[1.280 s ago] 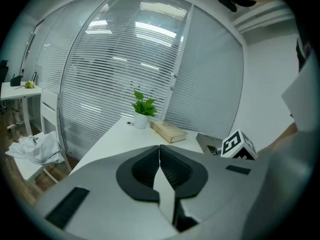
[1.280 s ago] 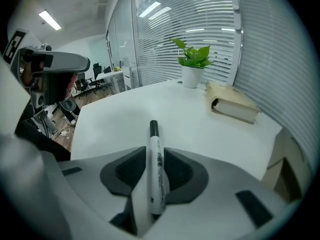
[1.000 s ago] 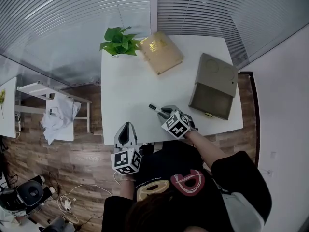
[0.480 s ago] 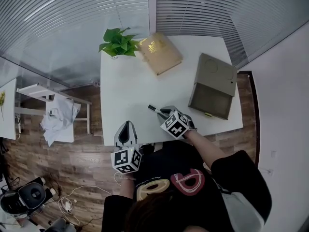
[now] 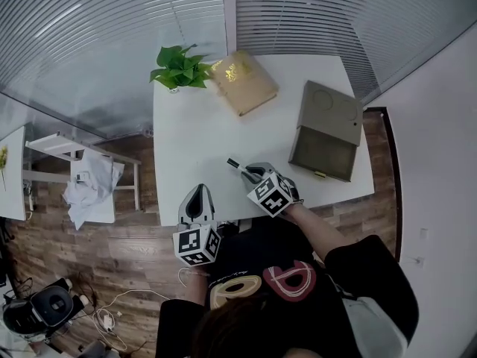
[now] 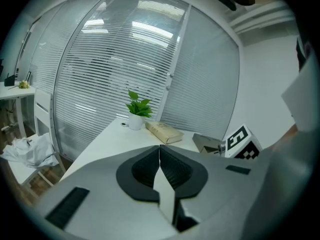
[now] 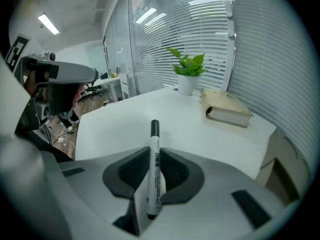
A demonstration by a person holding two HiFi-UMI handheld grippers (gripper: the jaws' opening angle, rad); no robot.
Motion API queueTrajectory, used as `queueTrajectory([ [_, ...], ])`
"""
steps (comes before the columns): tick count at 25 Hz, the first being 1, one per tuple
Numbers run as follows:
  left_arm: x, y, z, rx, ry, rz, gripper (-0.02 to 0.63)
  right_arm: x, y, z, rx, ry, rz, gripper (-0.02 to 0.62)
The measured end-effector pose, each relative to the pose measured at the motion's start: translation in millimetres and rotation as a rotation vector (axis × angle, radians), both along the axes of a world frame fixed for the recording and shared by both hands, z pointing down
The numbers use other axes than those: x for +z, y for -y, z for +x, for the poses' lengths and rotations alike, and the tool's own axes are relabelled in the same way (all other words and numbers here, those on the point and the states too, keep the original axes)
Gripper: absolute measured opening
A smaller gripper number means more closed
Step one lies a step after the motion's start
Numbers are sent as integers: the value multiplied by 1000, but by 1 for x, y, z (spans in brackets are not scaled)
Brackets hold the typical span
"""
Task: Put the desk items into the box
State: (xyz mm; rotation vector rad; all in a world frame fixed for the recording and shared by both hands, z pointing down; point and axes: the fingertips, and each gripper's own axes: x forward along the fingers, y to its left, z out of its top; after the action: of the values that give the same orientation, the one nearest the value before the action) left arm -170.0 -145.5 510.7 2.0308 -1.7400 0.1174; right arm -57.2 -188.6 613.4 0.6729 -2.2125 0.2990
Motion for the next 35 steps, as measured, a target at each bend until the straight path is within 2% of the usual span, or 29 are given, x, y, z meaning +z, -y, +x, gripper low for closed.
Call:
queueTrajectory([
  [8,-1,5,15,59,1,8,17,-34,1,9,32,36,59,74],
  [18,3,14,42,137,-20,6,18,-43,-4,32,65,-19,114,74],
  [35,2,32,103,274,-56,17,17,-62,9,115,280,-27,150,72],
])
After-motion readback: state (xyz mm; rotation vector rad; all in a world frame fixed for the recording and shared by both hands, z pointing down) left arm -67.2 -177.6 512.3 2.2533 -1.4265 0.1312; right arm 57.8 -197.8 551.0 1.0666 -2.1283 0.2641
